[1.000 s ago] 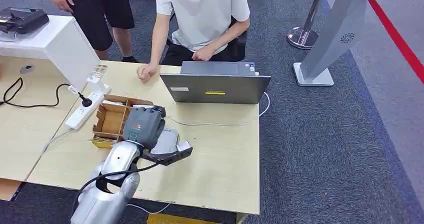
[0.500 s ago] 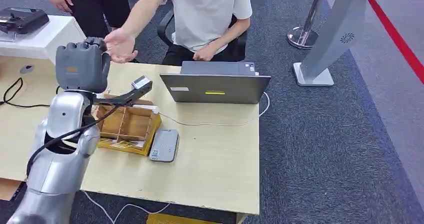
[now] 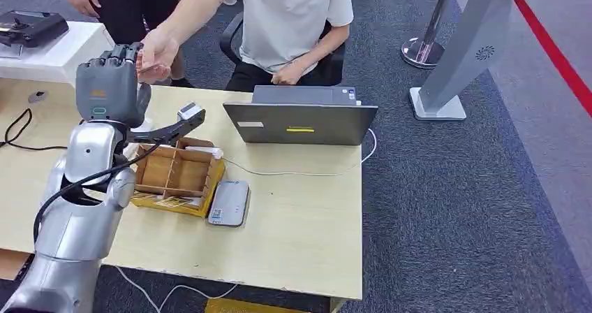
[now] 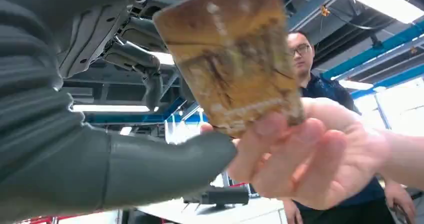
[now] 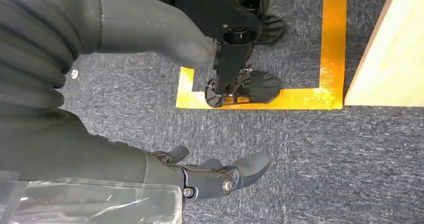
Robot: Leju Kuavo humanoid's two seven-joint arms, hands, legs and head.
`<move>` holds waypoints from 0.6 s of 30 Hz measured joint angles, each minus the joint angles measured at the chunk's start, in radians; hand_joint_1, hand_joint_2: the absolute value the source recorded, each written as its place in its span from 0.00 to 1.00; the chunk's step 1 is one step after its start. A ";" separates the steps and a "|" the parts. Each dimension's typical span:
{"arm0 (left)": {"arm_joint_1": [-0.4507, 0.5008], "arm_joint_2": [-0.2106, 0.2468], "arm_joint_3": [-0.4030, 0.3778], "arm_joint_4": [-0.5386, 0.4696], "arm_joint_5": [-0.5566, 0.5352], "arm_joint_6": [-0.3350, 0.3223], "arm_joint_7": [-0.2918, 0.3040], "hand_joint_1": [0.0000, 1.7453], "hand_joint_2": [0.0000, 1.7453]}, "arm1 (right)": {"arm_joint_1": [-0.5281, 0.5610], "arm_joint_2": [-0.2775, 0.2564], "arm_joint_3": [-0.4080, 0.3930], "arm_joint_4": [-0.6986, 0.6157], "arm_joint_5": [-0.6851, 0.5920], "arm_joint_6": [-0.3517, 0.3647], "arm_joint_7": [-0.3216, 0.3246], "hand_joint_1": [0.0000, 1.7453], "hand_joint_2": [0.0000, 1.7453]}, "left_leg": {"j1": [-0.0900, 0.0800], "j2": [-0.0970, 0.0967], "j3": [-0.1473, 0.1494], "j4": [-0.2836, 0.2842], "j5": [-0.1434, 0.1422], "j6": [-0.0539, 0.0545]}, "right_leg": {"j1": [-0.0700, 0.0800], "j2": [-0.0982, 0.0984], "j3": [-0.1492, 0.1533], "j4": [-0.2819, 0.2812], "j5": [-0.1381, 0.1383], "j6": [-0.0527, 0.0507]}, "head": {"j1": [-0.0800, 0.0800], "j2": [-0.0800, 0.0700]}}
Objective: Pass the card to the sensor for recognition and then transmit it.
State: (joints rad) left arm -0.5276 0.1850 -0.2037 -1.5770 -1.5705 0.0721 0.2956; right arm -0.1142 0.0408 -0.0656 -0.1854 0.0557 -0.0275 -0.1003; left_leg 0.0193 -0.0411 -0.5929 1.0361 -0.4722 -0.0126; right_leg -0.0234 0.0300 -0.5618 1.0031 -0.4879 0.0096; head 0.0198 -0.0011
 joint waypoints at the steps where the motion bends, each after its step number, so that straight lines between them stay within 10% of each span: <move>1: 0.005 0.000 0.002 0.000 0.000 0.000 -0.001 0.00 1.00 | 0.000 0.001 0.000 0.000 0.000 0.000 0.000 0.00 1.00 | 0.000 0.000 0.000 0.000 0.000 0.000 | 0.000 0.000 0.000 0.000 0.000 0.000 | 0.000 0.000; 9: 0.049 -0.035 0.020 -0.006 0.000 0.013 -0.097 0.00 1.00 | 0.004 0.003 0.000 0.000 0.002 0.000 0.003 0.00 1.00 | 0.000 0.000 0.000 0.000 0.000 0.000 | 0.000 0.000 0.000 0.000 0.000 0.000 | 0.000 0.000; 18: 0.305 -0.128 0.007 -0.220 0.048 0.072 -0.270 0.00 1.00 | 0.049 0.003 -0.037 0.000 -0.051 -0.008 -0.031 0.00 1.00 | -0.001 0.001 -0.001 0.000 -0.002 0.001 | -0.001 0.001 -0.001 -0.001 -0.001 0.001 | 0.000 0.000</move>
State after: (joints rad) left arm -0.2227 0.0569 -0.1968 -1.7970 -1.5221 0.1437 0.0252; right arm -0.0656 0.0443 -0.1030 -0.1854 0.0050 -0.0359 -0.1316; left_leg 0.0182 -0.0397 -0.5940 1.0360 -0.4746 -0.0112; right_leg -0.0244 0.0314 -0.5632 1.0024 -0.4889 0.0104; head 0.0195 -0.0011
